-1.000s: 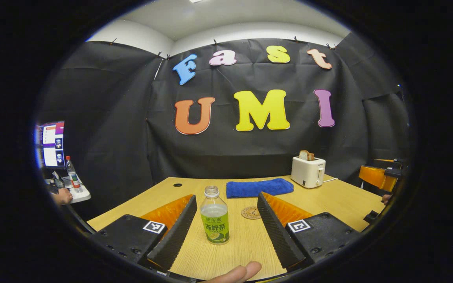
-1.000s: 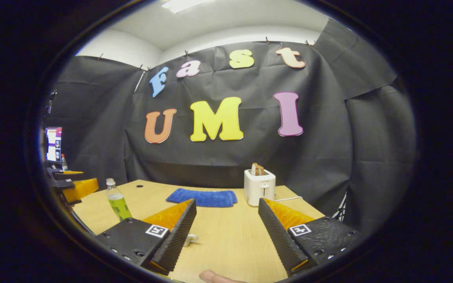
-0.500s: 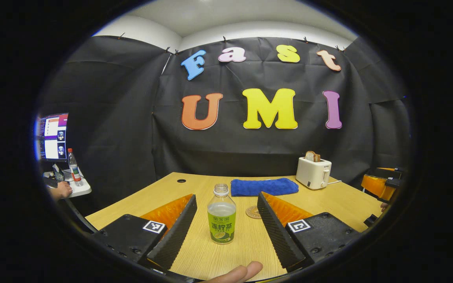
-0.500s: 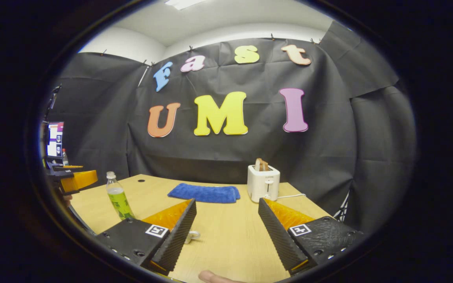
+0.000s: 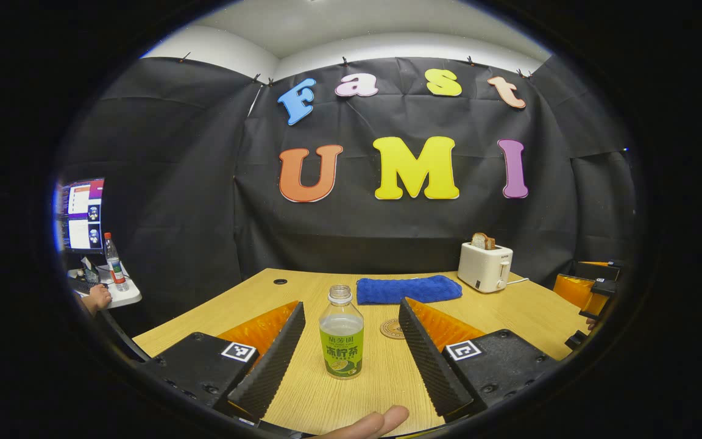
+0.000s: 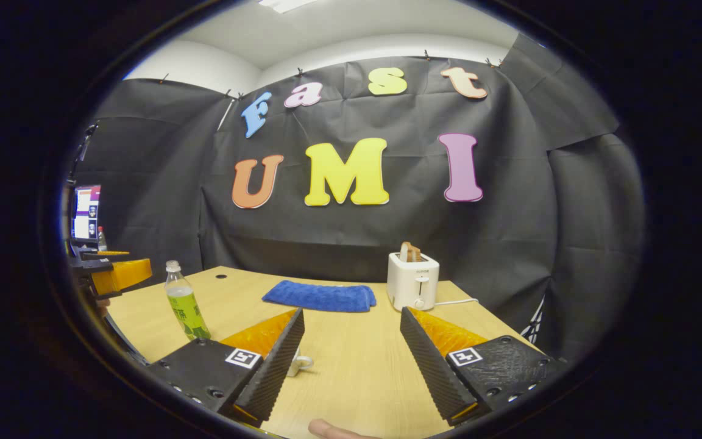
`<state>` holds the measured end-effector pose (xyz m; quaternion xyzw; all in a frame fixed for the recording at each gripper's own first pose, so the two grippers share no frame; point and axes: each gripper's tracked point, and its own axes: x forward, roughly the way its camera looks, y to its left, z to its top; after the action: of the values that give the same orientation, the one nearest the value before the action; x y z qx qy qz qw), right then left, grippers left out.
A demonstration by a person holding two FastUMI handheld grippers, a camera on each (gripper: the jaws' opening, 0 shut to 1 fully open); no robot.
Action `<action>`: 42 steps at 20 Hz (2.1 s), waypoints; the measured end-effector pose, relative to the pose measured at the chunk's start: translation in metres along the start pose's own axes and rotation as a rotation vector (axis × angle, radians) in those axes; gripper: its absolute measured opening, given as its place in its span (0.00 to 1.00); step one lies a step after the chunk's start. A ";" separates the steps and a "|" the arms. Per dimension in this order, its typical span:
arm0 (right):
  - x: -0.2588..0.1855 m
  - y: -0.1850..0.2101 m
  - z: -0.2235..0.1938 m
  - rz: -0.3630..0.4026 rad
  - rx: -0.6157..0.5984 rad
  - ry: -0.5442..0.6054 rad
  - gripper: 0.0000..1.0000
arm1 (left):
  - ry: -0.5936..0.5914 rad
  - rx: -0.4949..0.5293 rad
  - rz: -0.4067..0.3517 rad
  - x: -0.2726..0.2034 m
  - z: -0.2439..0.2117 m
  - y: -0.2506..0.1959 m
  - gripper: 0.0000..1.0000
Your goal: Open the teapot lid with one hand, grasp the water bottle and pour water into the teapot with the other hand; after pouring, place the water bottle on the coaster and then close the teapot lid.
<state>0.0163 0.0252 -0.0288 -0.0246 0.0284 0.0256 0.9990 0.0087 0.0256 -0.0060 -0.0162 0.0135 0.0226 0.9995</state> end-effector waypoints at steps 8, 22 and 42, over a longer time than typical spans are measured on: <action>0.026 0.025 -0.022 0.036 0.021 0.024 0.92 | 0.005 0.002 -0.018 0.004 -0.005 0.000 0.97; 0.120 0.110 -0.104 0.195 -0.021 0.135 0.85 | 0.044 -0.013 0.019 0.021 -0.018 0.030 0.97; 0.127 0.107 -0.090 0.243 0.083 0.122 0.01 | 0.061 -0.007 -0.022 0.049 -0.044 0.033 0.97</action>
<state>0.1325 0.1342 -0.1307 0.0189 0.0927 0.1438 0.9851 0.0549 0.0597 -0.0519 -0.0205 0.0437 0.0109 0.9988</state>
